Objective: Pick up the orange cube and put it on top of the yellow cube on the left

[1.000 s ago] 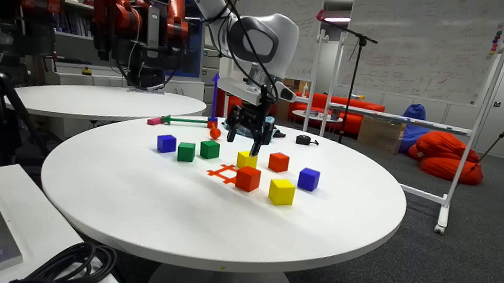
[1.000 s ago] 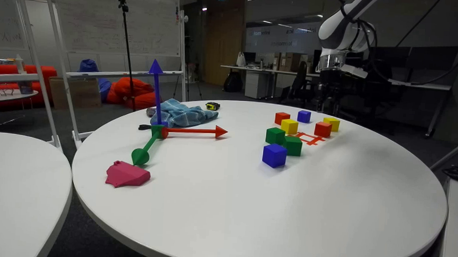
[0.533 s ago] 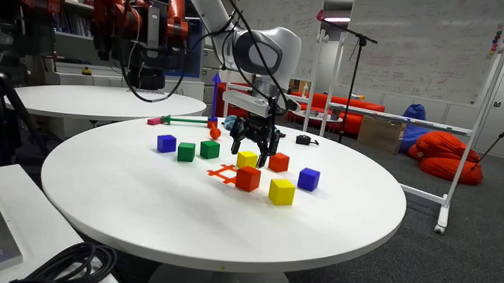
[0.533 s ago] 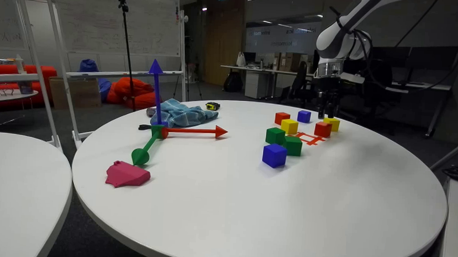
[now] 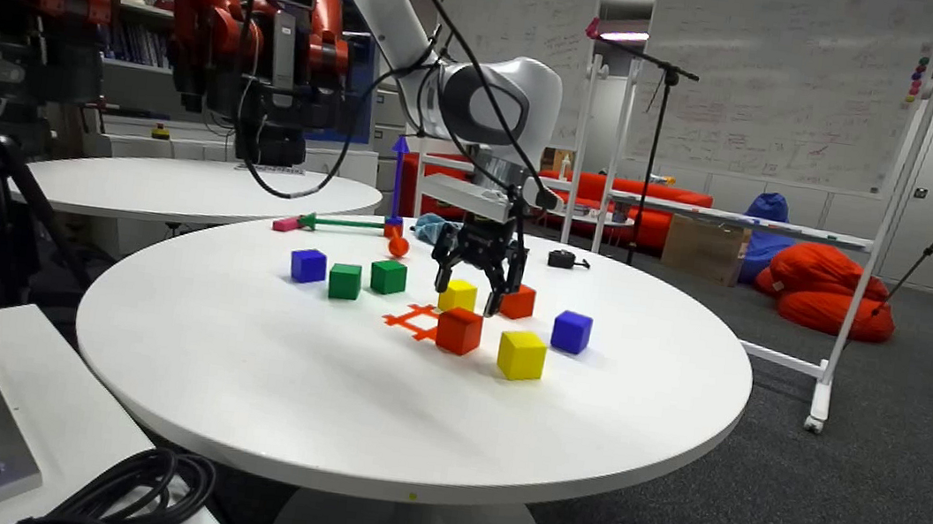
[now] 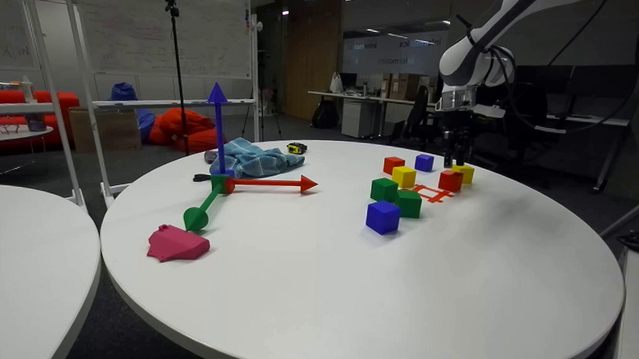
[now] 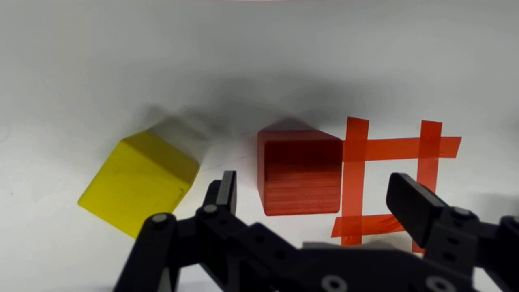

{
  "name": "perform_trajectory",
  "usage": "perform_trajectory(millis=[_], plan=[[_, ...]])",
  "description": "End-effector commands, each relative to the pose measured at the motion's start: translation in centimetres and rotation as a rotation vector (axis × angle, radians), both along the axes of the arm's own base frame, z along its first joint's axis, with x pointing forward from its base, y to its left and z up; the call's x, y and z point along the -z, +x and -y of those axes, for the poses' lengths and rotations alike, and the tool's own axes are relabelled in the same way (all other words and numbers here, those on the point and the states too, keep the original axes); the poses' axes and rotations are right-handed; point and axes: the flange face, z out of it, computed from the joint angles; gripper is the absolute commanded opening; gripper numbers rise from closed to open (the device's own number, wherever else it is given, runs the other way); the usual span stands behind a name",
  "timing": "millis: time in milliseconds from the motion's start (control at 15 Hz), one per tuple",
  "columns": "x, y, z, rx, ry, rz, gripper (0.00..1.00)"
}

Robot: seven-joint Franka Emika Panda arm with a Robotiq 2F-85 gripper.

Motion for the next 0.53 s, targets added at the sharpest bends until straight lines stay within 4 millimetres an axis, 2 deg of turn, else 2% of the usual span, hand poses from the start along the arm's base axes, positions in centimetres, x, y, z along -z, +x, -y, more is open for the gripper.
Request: perform_trajectory(millis=[0, 467], plan=[[0.1, 0.7, 0.2, -0.033, 0.027, -0.004, 1.00], [0.9, 1.8, 0.2, -0.027, 0.050, -0.024, 1.00]])
